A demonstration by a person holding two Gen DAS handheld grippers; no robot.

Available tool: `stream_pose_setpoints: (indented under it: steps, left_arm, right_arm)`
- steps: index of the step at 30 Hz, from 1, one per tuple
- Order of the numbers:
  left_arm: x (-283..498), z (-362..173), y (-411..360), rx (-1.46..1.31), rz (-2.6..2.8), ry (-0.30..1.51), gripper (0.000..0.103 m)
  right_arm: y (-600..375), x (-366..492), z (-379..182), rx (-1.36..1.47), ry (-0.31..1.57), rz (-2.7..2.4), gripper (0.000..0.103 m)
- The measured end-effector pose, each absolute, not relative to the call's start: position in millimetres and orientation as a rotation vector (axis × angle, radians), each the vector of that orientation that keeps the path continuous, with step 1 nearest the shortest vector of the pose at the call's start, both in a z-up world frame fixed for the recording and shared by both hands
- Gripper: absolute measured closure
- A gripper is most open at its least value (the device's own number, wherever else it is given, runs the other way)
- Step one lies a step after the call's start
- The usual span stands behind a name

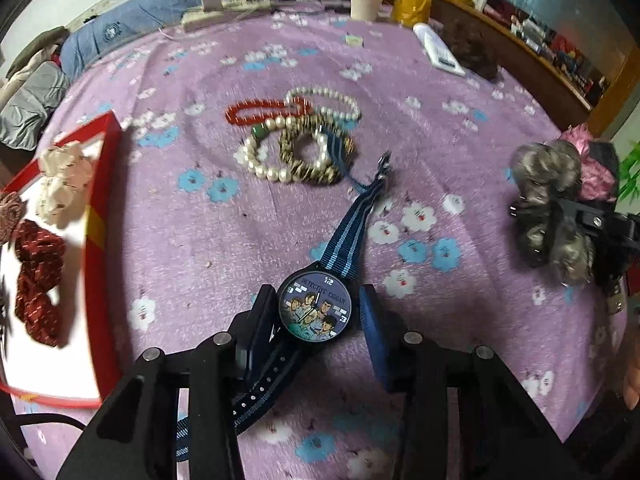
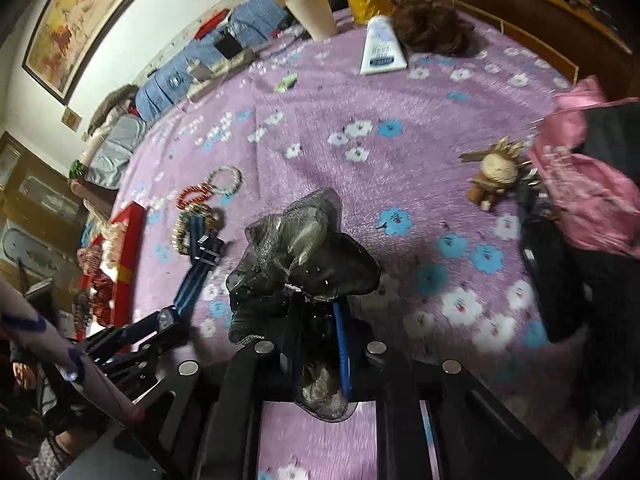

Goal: Organize jewelry
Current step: 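Grasp the grey sheer scrunchie with the right tool while the left tool grasps the blue watch strap, then carry the grey scrunchie and blue watch onto the tray with both tools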

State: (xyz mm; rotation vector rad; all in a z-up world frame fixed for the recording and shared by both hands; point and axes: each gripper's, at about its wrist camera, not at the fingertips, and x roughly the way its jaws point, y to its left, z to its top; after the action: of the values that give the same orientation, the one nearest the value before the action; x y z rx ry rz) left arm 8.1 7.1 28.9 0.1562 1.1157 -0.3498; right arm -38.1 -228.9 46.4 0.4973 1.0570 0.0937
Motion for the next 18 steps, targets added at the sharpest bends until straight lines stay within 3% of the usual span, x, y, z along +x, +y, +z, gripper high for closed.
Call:
stream_pose_setpoints:
  steps: [18]
  left_arm:
    - [-47.5, 153.1, 24.3, -0.031, -0.388, 0.869, 0.062]
  right_arm:
    - [-244.6, -137.5, 138.9, 0.463, 0.914, 0.015, 0.089]
